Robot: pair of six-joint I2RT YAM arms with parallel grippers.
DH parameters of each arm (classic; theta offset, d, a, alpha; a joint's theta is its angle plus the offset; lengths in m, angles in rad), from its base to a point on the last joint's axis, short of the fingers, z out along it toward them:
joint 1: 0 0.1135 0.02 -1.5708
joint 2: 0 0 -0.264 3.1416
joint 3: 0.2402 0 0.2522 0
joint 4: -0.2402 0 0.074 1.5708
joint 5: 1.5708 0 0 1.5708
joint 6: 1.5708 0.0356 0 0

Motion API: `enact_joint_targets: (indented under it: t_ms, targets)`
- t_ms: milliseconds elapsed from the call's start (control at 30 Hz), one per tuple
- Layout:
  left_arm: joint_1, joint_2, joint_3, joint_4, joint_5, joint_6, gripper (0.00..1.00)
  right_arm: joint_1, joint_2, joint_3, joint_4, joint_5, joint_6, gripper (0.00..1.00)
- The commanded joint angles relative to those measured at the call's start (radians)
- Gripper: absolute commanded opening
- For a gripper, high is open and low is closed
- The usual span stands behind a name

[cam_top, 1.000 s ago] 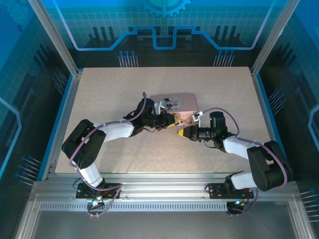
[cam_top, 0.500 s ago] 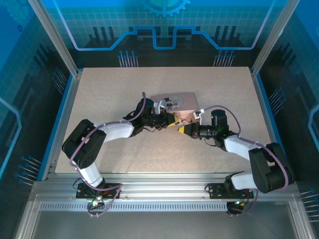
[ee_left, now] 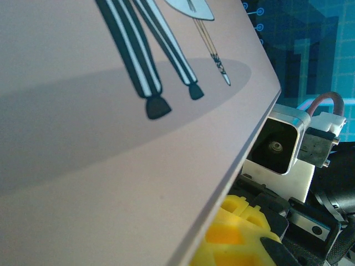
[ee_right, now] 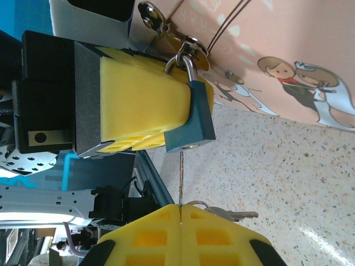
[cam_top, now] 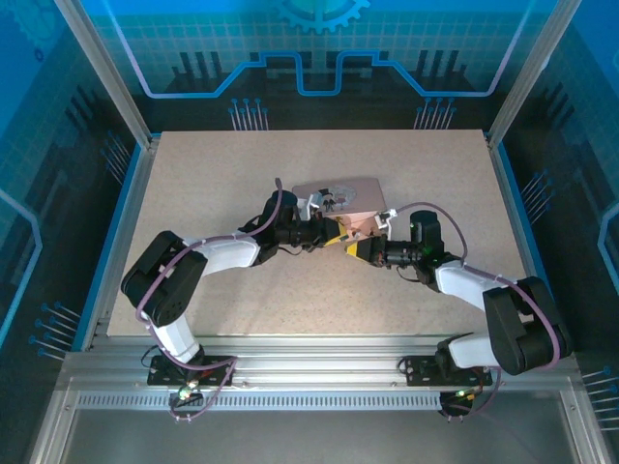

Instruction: Unlock the padlock with the key

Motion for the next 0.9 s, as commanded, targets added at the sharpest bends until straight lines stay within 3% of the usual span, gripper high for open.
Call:
enact_joint_targets:
  t_ms: [0,433,867]
  targets:
    - [-0.007,0.002,-0.013,0.08,0.098,-0.011,0.07,-0.012,0.01,0.033,0.005,0.0,0.008,0.0]
    - [-0.011,0.011,-0.026,0.133,0.114,-0.032,0.06,-0.04,-0.008,0.019,0.021,0.068,0.088,0.0]
    - [-0.011,0.025,-0.036,0.186,0.114,-0.059,0.06,-0.022,-0.009,0.015,0.014,0.032,0.072,0.0]
